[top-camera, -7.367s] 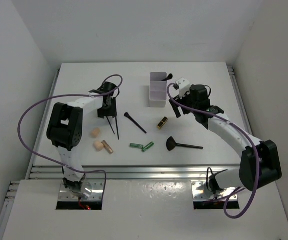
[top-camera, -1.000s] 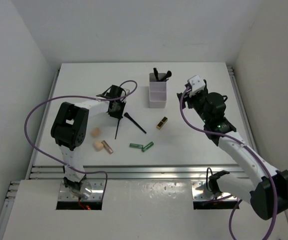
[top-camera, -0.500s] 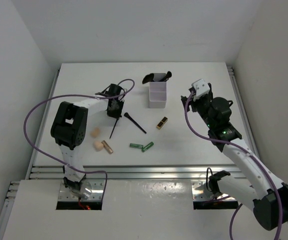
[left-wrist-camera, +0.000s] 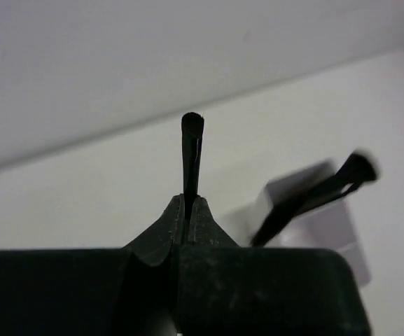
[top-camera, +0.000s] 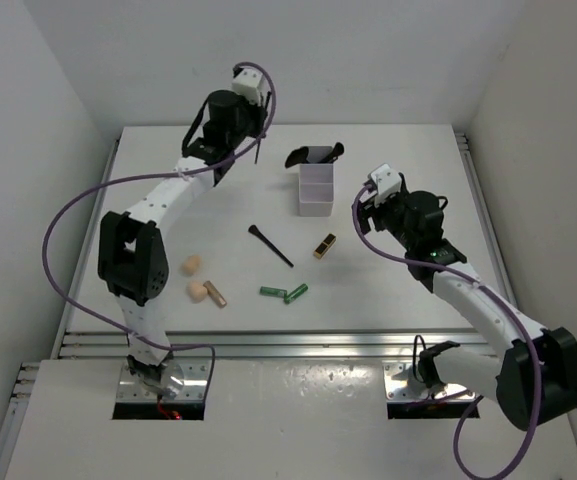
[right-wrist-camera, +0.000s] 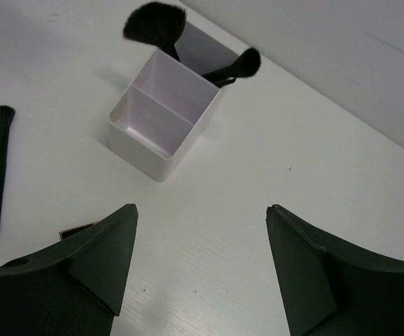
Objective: Organize the makeup
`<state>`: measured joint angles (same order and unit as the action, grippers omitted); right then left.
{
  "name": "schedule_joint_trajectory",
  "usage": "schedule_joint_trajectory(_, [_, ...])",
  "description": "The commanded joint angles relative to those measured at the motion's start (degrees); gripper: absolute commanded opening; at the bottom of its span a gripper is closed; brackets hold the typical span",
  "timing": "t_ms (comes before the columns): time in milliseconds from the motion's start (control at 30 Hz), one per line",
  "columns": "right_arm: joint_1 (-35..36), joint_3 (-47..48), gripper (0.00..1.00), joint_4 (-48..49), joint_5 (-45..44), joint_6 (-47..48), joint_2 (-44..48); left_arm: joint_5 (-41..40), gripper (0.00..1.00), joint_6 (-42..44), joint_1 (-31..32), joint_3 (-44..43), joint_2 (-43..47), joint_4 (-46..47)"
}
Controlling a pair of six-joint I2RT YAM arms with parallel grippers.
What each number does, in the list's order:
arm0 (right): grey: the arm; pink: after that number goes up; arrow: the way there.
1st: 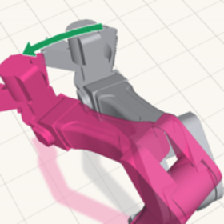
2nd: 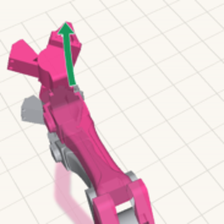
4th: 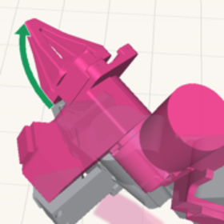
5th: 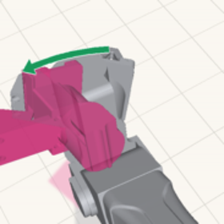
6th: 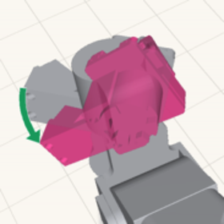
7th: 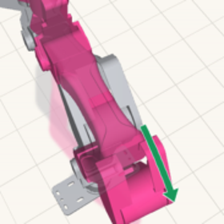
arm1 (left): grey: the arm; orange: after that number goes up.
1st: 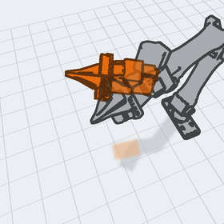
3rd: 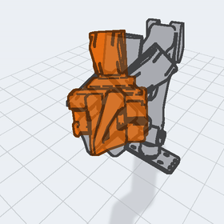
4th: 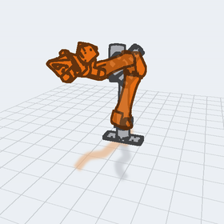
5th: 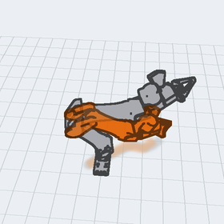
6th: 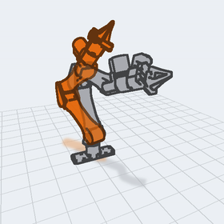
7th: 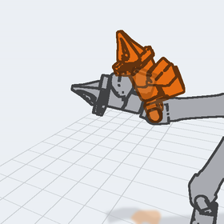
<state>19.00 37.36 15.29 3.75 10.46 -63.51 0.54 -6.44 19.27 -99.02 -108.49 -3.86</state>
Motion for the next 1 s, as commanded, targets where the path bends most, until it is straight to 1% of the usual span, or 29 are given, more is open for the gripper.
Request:
schedule_joint_trajectory(0, [-2.0, 0.4, 0.75, 5.2, 4.9, -1.1, -2.0, 5.6, 0.00, 1.3, 4.4, 3.7, 0.6, 32.8])
schedule_joint_trajectory(67, [-2.7, 1.0, 0.75, 5.0, 6.7, -1.8, -3.4, 6.4, 0.00, 0.6, 6.9, 3.7, -3.2, 40.8])
schedule_joint_trajectory(100, [-3.6, 1.5, 0.75, 5.1, 7.2, -2.2, -3.6, 7.1, 0.00, 0.6, 7.6, 3.1, -4.7, 46.9])
schedule_joint_trajectory(133, [-4.1, 1.8, 0.75, 5.4, 8.7, -3.1, -4.0, 7.1, 0.00, 0.0, 8.8, 3.1, -7.8, 49.9])
schedule_joint_trajectory(200, [-5.3, 2.1, 0.75, 5.9, 9.6, -4.7, -4.8, 7.8, 0.00, 0.0, 9.9, 3.1, -10.7, 56.3])
schedule_joint_trajectory(233, [-5.6, 2.1, 0.75, 6.3, 9.9, -6.0, -5.0, 8.3, 0.00, 0.0, 10.8, 3.1, -12.2, 62.7])
schedule_joint_trajectory(267, [-6.3, 2.3, 0.75, 6.4, 10.4, -6.7, -5.4, 8.3, 0.00, 0.0, 10.8, 3.1, -15.1, 65.7])
schedule_joint_trajectory(333, [-6.6, 2.9, 0.75, 5.2, 11.2, -7.3, -5.8, 8.3, 0.00, 1.2, 11.3, 2.6, -17.7, 71.9])
schedule_joint_trajectory(367, [-6.7, 3.3, 0.75, 4.4, 11.4, -7.4, -5.9, 8.3, 0.00, 1.8, 11.3, 2.6, -18.9, 73.3])
schedule_joint_trajectory(467, [-7.1, 5.3, 0.75, 1.0, 12.5, -7.7, -6.2, 4.2, 0.00, 2.6, 11.3, 1.6, -22.8, 76.8])
schedule_joint_trajectory(500, [-7.1, 5.5, 0.75, 0.5, 13.0, -7.6, -6.1, 1.5, 0.00, 2.6, 11.3, 0.0, -24.0, 77.5])
schedule_joint_trajectory(533, [-7.4, 6.0, 0.75, -1.1, 13.3, -7.3, -6.1, 0.5, 0.00, 3.2, 10.6, -0.9, -25.1, 78.0])
schedule_joint_trajectory(600, [-7.5, 6.8, 0.75, -2.5, 14.0, -6.5, -6.0, -0.7, 0.00, 3.2, 10.6, -3.7, -28.4, 78.6])
schedule_joint_trajectory(667, [-7.8, 8.2, 0.75, -4.5, 14.2, -5.7, -6.0, -1.2, 0.00, 3.2, 10.6, -4.2, -29.7, 79.4])
schedule_joint_trajectory(733, [-8.2, 9.1, 0.75, -6.1, 14.2, -5.2, -6.0, 0.2, 0.00, 1.4, 10.6, -2.6, -29.7, 79.4])
schedule_joint_trajectory(800, [-8.4, 9.2, 0.76, -6.9, 14.6, -4.4, -6.5, 2.4, 0.00, 0.1, 10.6, 1.8, -28.7, 79.4])
schedule_joint_trajectory(833, [-8.4, 9.9, 0.78, -8.4, 14.7, -4.0, -6.5, 3.2, 0.12, -0.6, 10.6, 3.6, -27.8, 79.4])
schedule_joint_trajectory(867, [-8.4, 10.4, 0.80, -9.0, 15.0, -3.5, -6.6, 5.9, 0.24, -0.6, 10.6, 7.2, -26.8, 79.4])
schedule_joint_trajectory(967, [-8.4, 14.9, 0.85, -14.3, 16.1, -3.1, -8.5, 8.1, 0.52, -1.8, 10.6, 11.3, -22.7, 79.4])
